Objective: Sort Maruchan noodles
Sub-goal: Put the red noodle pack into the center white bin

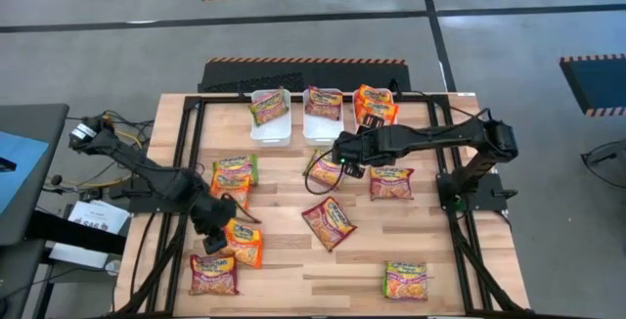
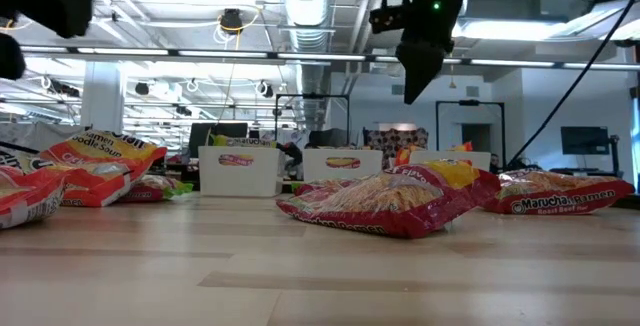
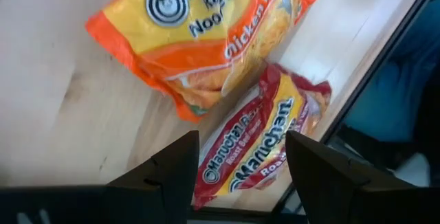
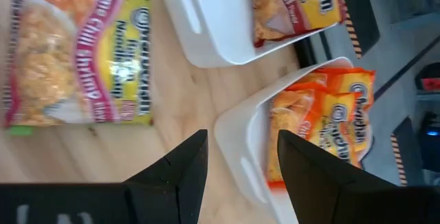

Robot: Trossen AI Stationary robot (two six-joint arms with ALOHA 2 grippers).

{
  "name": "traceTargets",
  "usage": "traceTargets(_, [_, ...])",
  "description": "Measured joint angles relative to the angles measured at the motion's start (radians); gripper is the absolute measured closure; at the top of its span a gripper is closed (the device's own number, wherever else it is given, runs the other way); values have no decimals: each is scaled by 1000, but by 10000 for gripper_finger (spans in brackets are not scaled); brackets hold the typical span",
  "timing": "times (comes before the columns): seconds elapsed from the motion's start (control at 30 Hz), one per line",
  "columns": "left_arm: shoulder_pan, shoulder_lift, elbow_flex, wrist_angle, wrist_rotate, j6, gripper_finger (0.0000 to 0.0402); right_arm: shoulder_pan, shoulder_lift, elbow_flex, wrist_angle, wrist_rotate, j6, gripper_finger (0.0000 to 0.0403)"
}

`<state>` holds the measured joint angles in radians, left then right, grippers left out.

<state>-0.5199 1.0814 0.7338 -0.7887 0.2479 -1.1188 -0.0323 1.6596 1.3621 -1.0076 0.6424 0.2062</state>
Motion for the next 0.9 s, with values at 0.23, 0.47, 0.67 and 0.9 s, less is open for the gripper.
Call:
traceTargets(0.23, [-151, 0, 0, 22, -107, -133, 200, 48, 0, 0, -2, -1, 54, 205])
traceTargets(0.47, [-241, 14, 0, 101, -212, -203, 200, 66, 0, 0, -1, -29, 59, 204])
traceTargets(0.67, [-258, 107, 0, 131, -203, -184, 200, 65, 0, 0, -2, -44, 82, 204])
traceTargets(0.9, [-258, 228, 0, 179, -128, -165, 200, 66, 0, 0, -2, -45, 83, 204])
